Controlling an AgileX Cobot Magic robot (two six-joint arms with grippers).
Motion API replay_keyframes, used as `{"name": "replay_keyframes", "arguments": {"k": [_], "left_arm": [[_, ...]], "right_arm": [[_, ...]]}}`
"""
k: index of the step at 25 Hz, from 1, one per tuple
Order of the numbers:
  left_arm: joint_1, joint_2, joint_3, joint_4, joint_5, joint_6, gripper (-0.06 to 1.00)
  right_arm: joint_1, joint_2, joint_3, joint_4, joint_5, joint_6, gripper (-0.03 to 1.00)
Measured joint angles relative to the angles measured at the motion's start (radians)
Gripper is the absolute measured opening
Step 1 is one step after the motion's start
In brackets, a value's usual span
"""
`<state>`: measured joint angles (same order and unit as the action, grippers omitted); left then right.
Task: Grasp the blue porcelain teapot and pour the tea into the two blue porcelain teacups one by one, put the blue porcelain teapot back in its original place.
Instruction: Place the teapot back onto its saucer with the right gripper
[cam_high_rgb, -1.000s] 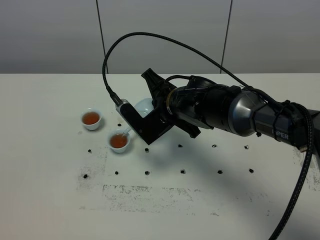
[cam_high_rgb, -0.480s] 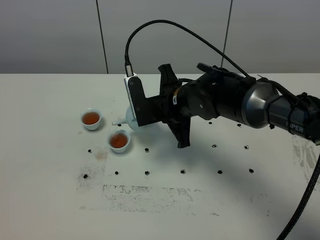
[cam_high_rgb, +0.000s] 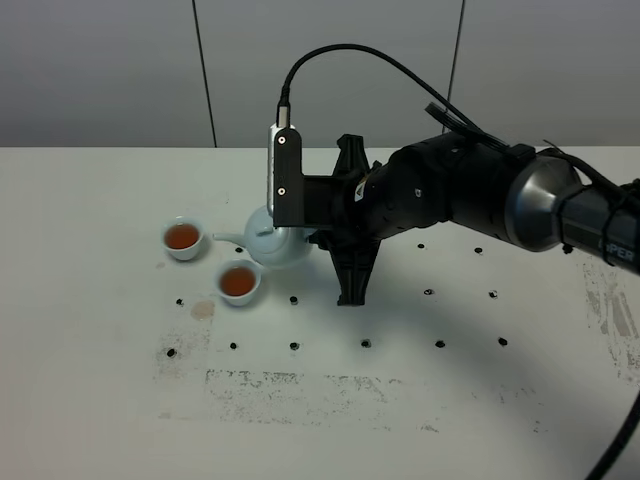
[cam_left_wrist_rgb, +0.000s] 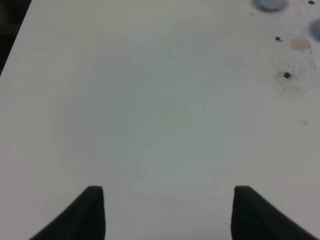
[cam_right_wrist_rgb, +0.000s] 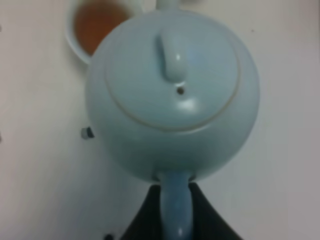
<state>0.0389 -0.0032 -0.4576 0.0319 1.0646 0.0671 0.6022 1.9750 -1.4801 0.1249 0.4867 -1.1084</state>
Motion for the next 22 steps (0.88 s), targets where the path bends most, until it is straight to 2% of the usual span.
{"name": "replay_keyframes", "arguments": {"k": [5, 11, 13, 17, 22], "left_arm": [[0.0, 0.0, 0.0, 0.0, 0.0, 0.0, 0.52], [0.0, 0.0, 0.0, 0.0, 0.0, 0.0, 0.52], [0.0, 0.0, 0.0, 0.0, 0.0, 0.0, 0.52], [0.0, 0.0, 0.0, 0.0, 0.0, 0.0, 0.52], [0.0, 0.0, 0.0, 0.0, 0.0, 0.0, 0.52]], "right_arm": [[0.0, -0.124, 0.161, 0.052, -0.135, 0.133, 0.03], [0.007, -0.15, 0.311, 0.231, -0.228, 0.354, 0.03], [0.014, -0.15, 0.349, 0.294, -0.287, 0.404, 0.03], [0.02, -0.151, 0.403, 0.391, -0.403, 0.45, 0.03], [0.022, -0.101, 0.407, 0.476, -0.457, 0.478, 0.03]]}}
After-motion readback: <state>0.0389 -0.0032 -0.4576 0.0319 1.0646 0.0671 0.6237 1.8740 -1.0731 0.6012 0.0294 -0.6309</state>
